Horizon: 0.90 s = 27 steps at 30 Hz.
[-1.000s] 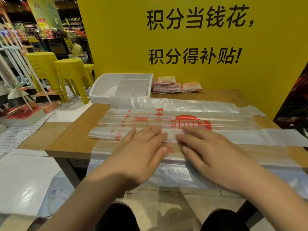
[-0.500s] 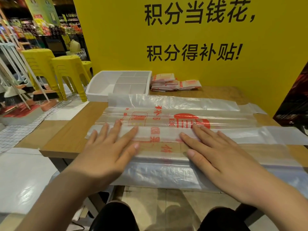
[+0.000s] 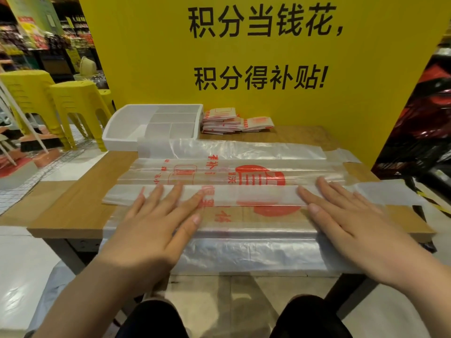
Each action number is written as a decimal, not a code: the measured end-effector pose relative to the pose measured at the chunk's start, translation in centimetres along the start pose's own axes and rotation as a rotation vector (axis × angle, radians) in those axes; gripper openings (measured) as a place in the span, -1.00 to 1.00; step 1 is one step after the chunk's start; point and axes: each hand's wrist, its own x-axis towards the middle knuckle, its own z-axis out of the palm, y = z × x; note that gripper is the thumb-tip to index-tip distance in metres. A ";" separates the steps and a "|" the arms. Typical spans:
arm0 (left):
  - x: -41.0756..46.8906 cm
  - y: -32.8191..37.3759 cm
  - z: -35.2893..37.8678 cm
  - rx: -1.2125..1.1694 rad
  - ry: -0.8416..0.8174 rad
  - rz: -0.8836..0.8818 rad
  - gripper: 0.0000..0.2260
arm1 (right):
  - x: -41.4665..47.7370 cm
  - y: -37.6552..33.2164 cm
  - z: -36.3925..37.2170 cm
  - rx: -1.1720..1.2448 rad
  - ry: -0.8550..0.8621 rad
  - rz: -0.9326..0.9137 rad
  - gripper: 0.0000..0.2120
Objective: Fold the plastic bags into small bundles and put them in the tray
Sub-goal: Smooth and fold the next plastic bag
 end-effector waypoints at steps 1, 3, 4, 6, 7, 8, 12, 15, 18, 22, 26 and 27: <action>0.0 -0.1 0.0 0.001 0.001 -0.003 -0.41 | -0.2 0.6 -0.2 -0.007 -0.003 0.030 -0.32; 0.0 -0.1 0.1 0.009 0.017 -0.001 -0.40 | -0.2 0.7 -0.5 -0.025 -0.038 0.058 -0.31; 0.0 0.0 0.2 0.004 0.022 -0.001 -0.38 | -0.1 0.5 -0.6 -0.040 -0.048 0.072 -0.32; 0.2 0.2 0.2 0.000 0.036 -0.004 -0.35 | 0.1 -0.2 -0.7 -0.097 -0.019 0.090 -0.32; 0.2 0.1 0.2 0.009 0.048 -0.007 -0.32 | 0.2 -0.6 -0.6 -0.128 0.017 0.080 -0.33; 0.2 0.0 0.1 0.022 0.071 -0.001 -0.30 | 0.3 -1.1 -0.6 -0.138 0.067 0.047 -0.36; -0.1 -0.1 -0.8 0.030 0.170 0.065 -0.31 | 0.8 -2.9 -0.6 -0.035 0.177 -0.233 -0.56; -0.5 -0.1 -0.7 0.020 0.229 0.113 -0.45 | 1.1 -3.7 -0.6 -0.004 0.137 -0.314 -0.57; -0.7 -0.3 -0.5 0.005 0.258 0.144 -0.53 | 1.1 -3.9 -0.8 -0.041 0.156 -0.306 -0.59; -0.6 -0.6 -1.0 0.038 0.321 0.185 -0.59 | 1.3 -4.1 -1.1 -0.085 0.188 -0.315 -0.65; -0.1 -1.1 -1.8 0.050 0.281 0.243 -0.56 | 1.7 -4.1 -1.7 -0.145 0.162 -0.323 -0.49; -0.1 -1.4 -2.0 0.050 0.253 0.268 -0.56 | 1.7 -4.1 -1.9 -0.161 0.149 -0.332 -0.44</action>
